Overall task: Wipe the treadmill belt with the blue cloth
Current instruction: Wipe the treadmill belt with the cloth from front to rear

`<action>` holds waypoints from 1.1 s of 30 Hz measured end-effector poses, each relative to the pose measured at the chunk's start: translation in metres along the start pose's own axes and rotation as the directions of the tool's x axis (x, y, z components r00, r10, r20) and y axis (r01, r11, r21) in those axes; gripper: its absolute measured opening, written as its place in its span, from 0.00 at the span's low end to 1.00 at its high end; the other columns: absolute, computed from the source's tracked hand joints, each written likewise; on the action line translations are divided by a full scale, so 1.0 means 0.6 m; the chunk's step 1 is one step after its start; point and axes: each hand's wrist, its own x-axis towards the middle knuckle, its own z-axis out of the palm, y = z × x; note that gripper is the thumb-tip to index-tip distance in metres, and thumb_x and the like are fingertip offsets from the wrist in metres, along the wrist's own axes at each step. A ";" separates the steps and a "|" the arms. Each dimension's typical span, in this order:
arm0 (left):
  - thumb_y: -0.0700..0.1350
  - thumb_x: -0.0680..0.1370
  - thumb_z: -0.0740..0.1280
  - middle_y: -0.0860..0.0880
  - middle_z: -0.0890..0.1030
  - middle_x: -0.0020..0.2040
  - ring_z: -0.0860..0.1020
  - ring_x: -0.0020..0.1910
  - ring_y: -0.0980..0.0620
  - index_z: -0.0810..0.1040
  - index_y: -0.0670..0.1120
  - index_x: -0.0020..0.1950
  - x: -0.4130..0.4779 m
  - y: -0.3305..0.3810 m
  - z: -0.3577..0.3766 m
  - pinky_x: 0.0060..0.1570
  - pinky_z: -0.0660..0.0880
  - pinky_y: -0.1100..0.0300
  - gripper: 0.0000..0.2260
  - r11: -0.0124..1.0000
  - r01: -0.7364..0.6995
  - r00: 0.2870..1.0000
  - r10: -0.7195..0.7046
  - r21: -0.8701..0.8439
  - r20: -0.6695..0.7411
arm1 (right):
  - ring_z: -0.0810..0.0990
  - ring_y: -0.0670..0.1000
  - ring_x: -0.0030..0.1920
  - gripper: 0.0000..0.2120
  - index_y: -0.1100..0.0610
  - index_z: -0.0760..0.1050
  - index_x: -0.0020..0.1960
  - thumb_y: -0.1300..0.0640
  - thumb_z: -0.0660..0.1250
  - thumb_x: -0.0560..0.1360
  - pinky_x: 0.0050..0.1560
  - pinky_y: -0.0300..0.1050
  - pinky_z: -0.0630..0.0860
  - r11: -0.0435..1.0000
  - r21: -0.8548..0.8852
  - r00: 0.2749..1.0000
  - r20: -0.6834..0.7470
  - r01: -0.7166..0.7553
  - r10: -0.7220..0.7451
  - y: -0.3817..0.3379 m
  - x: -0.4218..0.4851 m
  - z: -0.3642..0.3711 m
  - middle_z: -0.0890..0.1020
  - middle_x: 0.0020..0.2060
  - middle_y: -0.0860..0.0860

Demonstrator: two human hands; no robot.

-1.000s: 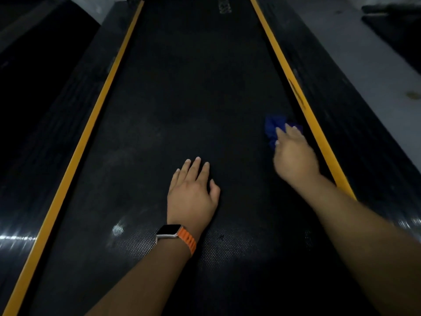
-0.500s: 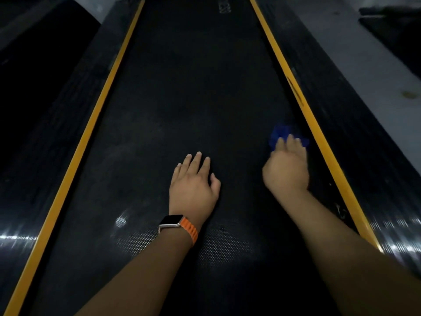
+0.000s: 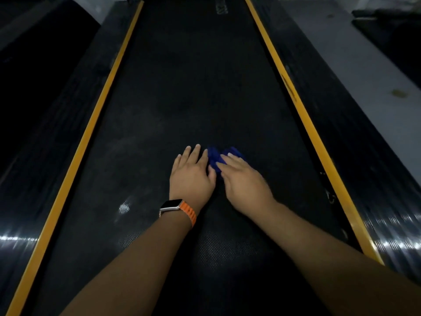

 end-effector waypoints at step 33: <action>0.54 0.86 0.55 0.47 0.60 0.83 0.54 0.83 0.47 0.63 0.49 0.82 -0.010 -0.024 -0.022 0.81 0.51 0.49 0.24 0.997 -0.082 0.988 0.083 -0.012 0.127 | 0.68 0.55 0.73 0.22 0.58 0.72 0.70 0.65 0.64 0.77 0.74 0.45 0.54 0.967 -0.131 0.975 -0.018 -0.220 0.220 0.053 -0.149 -0.051 0.71 0.72 0.56</action>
